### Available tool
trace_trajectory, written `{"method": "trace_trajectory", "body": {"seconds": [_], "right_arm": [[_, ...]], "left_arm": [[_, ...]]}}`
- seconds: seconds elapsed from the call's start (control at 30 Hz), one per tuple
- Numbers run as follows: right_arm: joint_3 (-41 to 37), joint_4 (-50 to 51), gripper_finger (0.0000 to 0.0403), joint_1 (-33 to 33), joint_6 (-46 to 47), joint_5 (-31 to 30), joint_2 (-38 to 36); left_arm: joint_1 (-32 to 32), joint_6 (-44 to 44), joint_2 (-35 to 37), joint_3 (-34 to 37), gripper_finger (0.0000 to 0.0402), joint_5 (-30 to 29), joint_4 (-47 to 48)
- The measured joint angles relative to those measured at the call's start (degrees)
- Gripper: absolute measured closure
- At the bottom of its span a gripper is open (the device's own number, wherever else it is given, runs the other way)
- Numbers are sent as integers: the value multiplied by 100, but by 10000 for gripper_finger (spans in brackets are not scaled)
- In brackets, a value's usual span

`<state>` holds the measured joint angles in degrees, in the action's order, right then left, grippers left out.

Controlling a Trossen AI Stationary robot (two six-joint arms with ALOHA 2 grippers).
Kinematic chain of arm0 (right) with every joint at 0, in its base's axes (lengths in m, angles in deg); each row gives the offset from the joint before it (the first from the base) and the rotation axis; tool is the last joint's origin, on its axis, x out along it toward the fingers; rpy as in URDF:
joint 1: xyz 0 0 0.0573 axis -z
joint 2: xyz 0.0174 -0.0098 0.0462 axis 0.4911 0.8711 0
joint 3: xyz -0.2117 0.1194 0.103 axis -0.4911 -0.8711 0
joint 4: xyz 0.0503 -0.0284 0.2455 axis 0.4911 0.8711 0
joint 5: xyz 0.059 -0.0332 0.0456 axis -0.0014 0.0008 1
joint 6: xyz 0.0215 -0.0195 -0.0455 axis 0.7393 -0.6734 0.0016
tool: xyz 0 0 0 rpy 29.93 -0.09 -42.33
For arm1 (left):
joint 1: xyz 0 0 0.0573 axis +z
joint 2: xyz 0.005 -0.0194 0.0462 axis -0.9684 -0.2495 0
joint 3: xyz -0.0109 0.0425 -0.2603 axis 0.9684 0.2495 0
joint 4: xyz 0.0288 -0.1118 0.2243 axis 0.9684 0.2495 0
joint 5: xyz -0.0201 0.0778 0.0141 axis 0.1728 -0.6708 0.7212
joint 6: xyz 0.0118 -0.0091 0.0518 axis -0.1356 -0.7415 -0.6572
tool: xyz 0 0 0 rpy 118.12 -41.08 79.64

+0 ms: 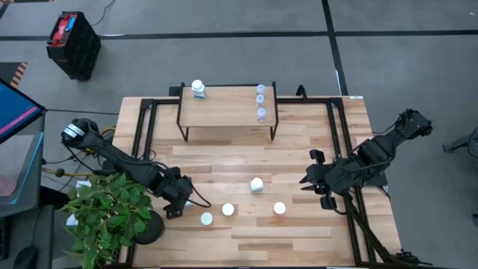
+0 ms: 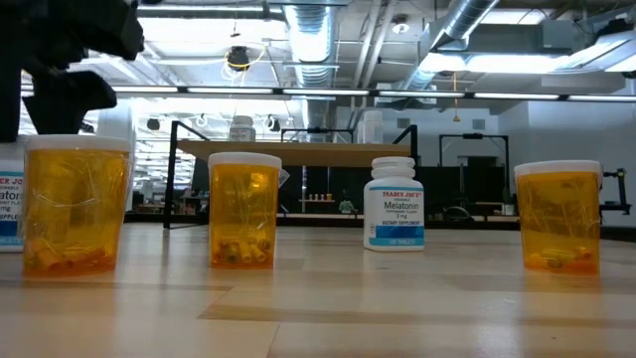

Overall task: Pick and place medicine bottles onto shelf by color
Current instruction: Put the left white pill bottle on the shelf aligned with the other white pill bottle

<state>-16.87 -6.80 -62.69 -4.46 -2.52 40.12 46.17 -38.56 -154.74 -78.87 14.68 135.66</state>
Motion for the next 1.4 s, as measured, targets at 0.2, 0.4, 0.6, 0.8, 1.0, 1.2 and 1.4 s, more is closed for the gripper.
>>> {"method": "trace_trajectory", "body": {"seconds": [0.2,0.4,0.6,0.8,1.0,1.2,1.4], "right_arm": [[0,18,285,0,-24,2,2],[-2,44,285,0,-42,2,2],[-2,44,285,0,-42,2,2],[-2,43,285,0,-42,4,2],[-2,48,285,0,-44,4,2],[-2,46,285,0,-44,4,2],[-2,46,285,-1,-44,7,2]], "left_arm": [[0,-1,-287,83,113,-2,-103],[19,-316,-712,74,121,56,-142],[51,-703,-894,72,215,156,-321],[297,-1274,-889,-315,273,149,-259],[819,-2436,-889,-1324,273,-122,836],[1881,-3934,-885,-3025,273,-693,2315],[3533,-5425,-878,-4363,273,-954,2825]]}}
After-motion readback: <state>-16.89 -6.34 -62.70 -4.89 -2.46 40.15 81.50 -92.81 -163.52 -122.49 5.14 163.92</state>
